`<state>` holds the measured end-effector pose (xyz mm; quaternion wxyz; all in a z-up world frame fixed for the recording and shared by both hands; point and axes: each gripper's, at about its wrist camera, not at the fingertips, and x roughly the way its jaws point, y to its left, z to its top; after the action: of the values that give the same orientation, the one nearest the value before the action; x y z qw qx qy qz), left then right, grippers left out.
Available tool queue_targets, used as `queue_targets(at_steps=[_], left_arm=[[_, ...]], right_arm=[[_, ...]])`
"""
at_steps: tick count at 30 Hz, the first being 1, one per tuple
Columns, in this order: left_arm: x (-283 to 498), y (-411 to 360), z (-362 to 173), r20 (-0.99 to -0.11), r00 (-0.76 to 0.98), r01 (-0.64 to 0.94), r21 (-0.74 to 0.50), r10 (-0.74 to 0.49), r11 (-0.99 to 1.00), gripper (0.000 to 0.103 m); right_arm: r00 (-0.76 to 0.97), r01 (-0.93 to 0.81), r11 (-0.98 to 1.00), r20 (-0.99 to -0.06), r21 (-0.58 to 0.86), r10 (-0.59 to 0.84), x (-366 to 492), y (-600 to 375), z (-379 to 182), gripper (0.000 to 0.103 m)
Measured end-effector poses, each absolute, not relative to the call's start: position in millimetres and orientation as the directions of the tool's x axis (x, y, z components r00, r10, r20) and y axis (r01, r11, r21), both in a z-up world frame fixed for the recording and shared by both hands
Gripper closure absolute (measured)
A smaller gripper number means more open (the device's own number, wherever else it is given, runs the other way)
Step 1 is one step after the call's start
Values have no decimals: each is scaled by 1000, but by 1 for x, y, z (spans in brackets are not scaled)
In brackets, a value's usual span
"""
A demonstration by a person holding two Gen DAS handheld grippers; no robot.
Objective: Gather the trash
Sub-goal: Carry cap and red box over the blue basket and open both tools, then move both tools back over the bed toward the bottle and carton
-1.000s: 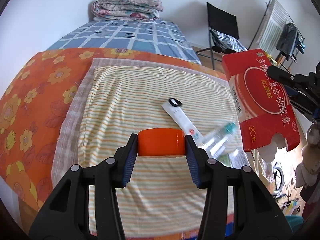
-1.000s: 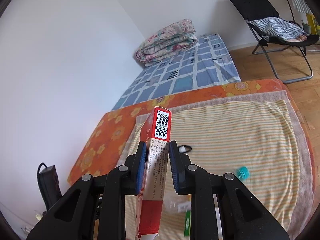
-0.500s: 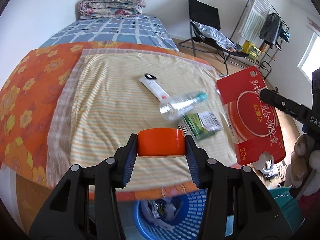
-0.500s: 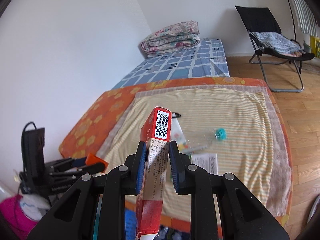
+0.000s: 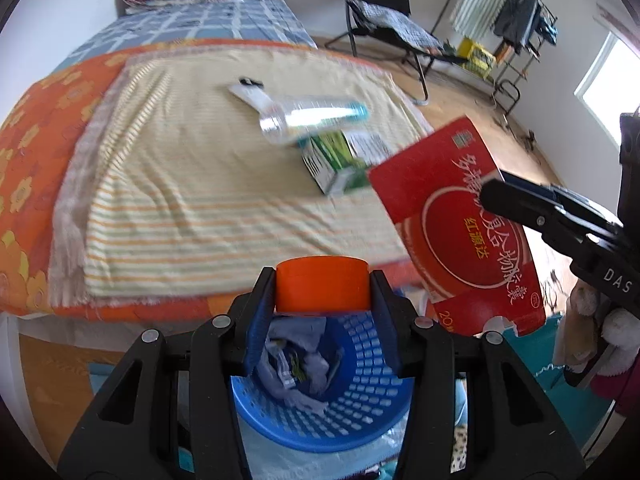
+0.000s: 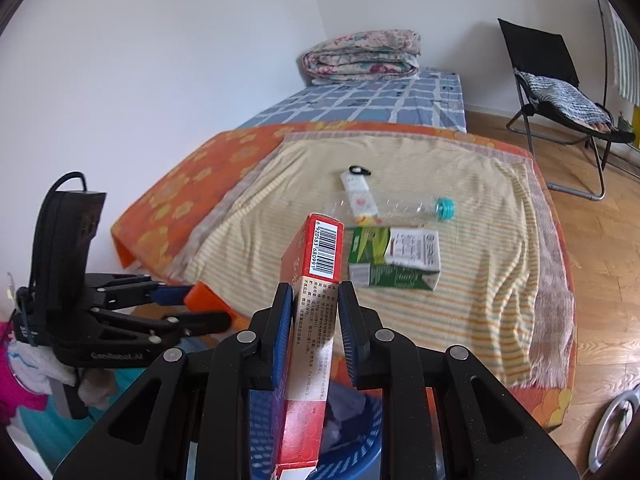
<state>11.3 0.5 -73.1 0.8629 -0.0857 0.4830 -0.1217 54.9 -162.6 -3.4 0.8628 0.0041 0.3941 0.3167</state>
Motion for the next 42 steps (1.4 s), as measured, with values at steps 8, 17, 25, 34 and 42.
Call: queue_targets(at_steps=[8, 17, 25, 34, 42], left_arm=[[-9, -16, -94, -843, 451, 164, -245, -293, 956, 56], [-19, -12, -121, -879, 383, 148, -245, -284, 958, 56], [-26, -16, -131, -893, 347, 158, -244, -285, 957, 55], [-27, -14, -133, -897, 342, 138, -245, -278, 960, 39], [-24, -14, -134, -898, 341, 130, -246, -276, 960, 39]], right_arm=[[456, -529, 808, -716, 259, 528, 39, -166, -27, 81], [397, -503, 813, -758, 293, 518, 24, -168, -54, 81], [344, -497, 808, -783, 316, 518, 15, -164, -70, 78], [316, -466, 827, -813, 315, 488, 15, -166, -78, 63], [326, -457, 837, -818, 302, 473, 16, -167, -76, 46]])
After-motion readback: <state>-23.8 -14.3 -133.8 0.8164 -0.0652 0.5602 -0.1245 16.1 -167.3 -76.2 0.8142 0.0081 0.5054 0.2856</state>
